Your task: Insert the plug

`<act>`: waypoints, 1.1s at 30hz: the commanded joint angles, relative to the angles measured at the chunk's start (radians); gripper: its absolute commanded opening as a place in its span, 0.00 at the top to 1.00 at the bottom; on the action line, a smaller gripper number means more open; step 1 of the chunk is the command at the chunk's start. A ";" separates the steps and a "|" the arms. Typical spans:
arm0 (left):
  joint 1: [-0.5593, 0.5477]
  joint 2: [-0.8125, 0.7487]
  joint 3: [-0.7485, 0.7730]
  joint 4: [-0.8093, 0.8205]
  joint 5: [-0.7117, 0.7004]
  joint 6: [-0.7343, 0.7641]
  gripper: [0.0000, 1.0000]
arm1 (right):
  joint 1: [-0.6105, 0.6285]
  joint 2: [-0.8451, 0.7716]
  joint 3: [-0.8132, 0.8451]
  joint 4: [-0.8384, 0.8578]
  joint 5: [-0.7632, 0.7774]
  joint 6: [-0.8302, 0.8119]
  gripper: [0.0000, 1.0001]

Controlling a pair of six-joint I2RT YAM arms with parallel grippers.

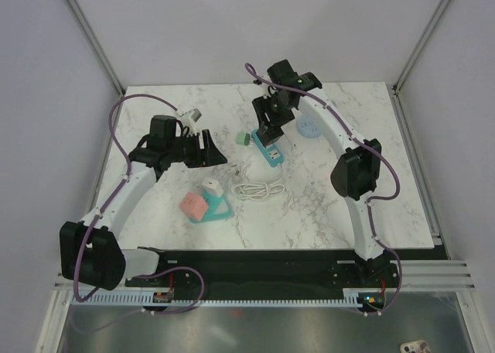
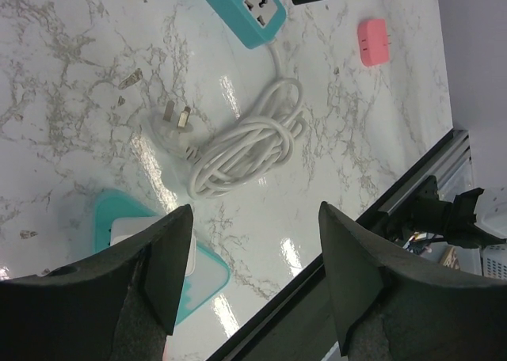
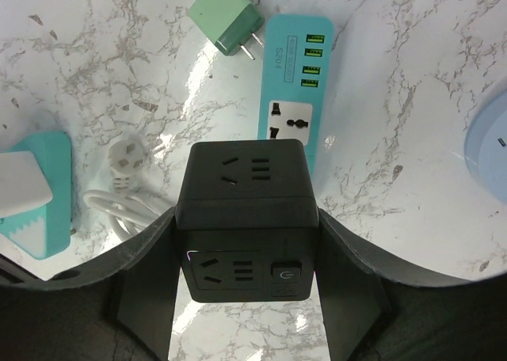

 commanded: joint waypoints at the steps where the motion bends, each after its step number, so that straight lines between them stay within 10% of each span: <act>1: -0.001 -0.060 0.012 0.060 0.021 0.054 0.29 | -0.003 -0.058 -0.031 0.001 -0.015 0.018 1.00; 33: -0.001 -0.063 -0.025 0.054 -0.006 0.049 0.29 | -0.003 0.149 0.095 -0.010 0.093 0.026 1.00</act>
